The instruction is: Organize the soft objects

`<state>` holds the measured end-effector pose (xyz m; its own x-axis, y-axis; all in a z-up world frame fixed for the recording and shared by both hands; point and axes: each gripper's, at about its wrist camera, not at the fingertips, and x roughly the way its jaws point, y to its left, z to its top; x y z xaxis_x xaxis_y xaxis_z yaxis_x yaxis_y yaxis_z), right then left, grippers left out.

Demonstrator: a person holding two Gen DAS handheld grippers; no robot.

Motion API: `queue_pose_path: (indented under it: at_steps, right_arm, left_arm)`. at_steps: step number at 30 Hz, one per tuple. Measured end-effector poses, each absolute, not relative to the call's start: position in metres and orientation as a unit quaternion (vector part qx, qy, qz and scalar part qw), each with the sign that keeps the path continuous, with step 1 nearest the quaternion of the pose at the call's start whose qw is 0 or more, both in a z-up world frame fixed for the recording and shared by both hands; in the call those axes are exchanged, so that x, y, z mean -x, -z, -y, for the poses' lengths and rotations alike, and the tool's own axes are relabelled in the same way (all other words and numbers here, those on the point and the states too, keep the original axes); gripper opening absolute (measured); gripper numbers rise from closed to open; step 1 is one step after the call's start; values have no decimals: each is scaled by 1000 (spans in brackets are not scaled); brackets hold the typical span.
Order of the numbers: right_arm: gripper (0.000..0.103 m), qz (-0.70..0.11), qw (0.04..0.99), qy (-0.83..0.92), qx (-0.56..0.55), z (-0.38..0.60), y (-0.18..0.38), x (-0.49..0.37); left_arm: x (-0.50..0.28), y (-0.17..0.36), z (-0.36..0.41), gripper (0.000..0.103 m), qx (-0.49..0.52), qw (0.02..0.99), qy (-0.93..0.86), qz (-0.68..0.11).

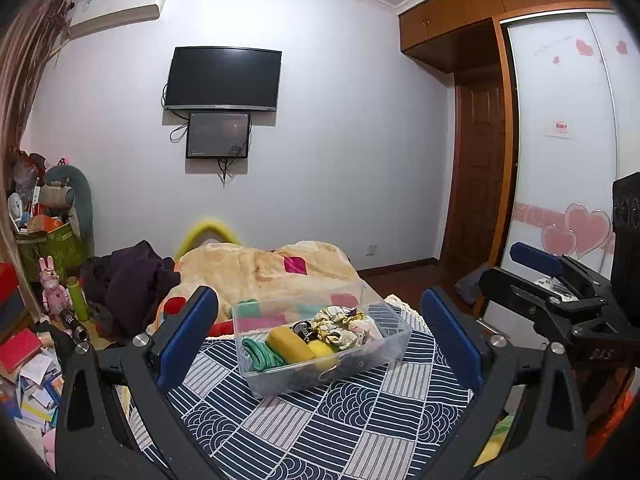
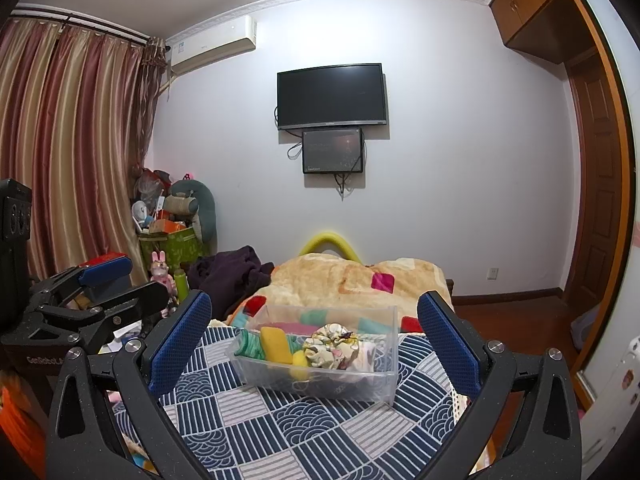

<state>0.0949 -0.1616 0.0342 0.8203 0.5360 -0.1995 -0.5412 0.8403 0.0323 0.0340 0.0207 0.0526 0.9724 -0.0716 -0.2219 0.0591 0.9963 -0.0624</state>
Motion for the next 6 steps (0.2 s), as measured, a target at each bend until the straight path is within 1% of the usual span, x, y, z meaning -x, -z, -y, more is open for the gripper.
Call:
queue_pose_path:
  at_steps: [6]
  right_arm:
    - [103, -102, 954, -282, 13, 161, -35, -95]
  left_arm:
    - [-31, -53, -19, 103, 24, 993, 36, -113]
